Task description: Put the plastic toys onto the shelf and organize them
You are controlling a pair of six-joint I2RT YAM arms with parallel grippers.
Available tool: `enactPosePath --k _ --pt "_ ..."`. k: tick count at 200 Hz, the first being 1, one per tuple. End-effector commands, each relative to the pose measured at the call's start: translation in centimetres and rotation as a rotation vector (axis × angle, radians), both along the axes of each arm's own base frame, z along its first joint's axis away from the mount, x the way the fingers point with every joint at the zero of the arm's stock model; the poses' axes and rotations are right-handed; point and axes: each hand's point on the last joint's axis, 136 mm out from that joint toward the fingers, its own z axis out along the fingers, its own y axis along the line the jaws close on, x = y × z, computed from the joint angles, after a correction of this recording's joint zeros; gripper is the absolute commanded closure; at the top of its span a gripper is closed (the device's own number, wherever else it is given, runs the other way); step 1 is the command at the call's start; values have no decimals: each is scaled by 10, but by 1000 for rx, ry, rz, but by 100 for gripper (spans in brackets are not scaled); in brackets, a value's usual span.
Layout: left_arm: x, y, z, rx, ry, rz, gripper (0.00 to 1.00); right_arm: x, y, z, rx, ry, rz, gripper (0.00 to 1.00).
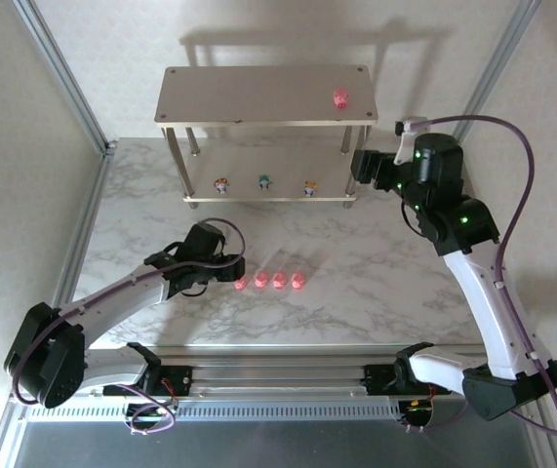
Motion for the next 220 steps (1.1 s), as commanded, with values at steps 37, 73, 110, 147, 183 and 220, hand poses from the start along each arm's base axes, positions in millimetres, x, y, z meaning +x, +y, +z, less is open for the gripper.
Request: enactPosePath --k 37,73,110,147,183,220 --pt "-7 -6 -30 35 73 44 42 -17 1 -2 46 -4 22 15" --pt "-7 -9 -43 72 98 37 44 -19 -3 -3 38 -15 9 14" --pt "-6 -11 -52 78 122 36 49 -17 -4 -3 32 -24 7 14" --pt "-5 -12 -58 90 134 33 54 -15 -2 -8 30 -18 9 14" --pt "-5 -10 -66 117 148 28 57 -13 -2 -12 25 -10 8 14" --pt "-5 -12 -70 126 160 7 75 -13 -4 -13 20 -14 -4 14"
